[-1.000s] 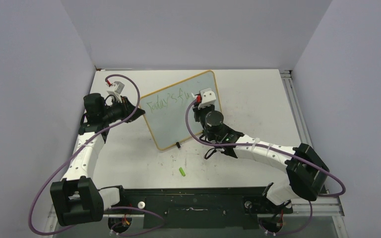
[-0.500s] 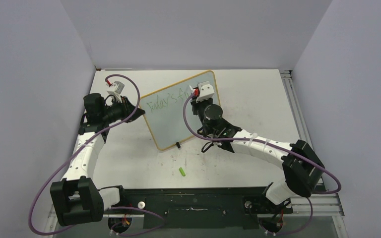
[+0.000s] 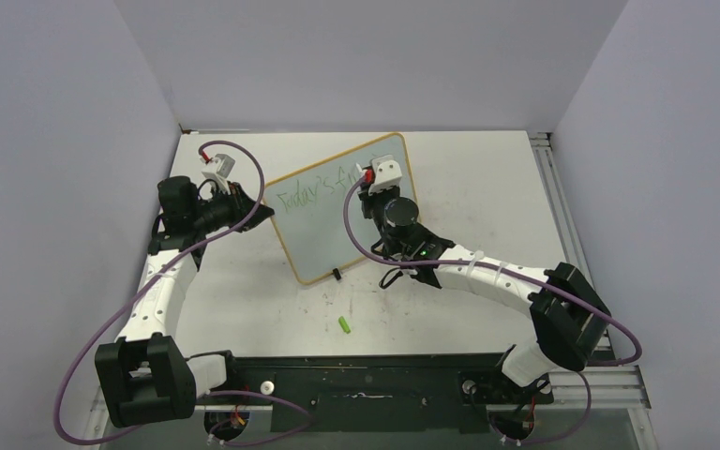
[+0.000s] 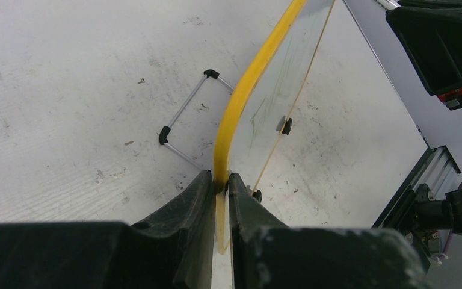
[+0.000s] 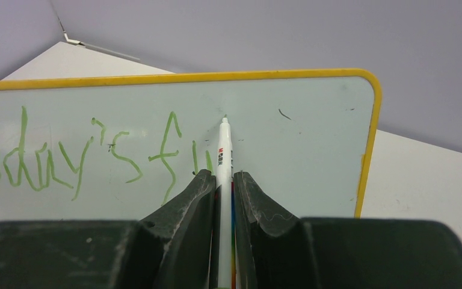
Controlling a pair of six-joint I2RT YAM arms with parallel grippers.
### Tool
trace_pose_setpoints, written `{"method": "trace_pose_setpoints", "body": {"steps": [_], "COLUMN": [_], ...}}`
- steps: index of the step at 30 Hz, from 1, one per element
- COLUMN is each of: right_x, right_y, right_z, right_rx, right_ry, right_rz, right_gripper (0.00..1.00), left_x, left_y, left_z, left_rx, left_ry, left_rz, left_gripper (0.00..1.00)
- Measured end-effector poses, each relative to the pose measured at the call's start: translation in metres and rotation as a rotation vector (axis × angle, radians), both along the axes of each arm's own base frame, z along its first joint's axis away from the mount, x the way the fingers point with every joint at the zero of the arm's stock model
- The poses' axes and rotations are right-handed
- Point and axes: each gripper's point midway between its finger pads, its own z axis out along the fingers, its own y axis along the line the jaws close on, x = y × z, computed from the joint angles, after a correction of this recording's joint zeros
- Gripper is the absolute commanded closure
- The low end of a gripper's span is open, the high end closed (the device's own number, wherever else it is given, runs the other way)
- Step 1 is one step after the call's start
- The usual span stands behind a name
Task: Write a sentence on the whiteboard
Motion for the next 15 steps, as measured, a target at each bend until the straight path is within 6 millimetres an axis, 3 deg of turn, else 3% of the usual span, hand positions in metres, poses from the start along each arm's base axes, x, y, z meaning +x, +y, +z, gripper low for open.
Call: {"method": "trace_pose_setpoints", "body": {"steps": [5,15], "right_x": [0.0,-0.01], "right_y": [-0.001,-0.011], "right_z": [-0.003,-0.039], "right_rx": [0.003,-0.008], "right_ry": [0.007,0.077], "right_rz": [-0.001,-0.007], "right_gripper": [0.95,0.95], "left_x": [0.0,0.0], "left_y": [0.0,0.0], "left_z": [0.0,0.0], "left_rx": [0.0,-0.001], "left_ry": [0.0,0.002], "left_rz": [0.0,0.001], "left_gripper": [1.0,1.0]}}
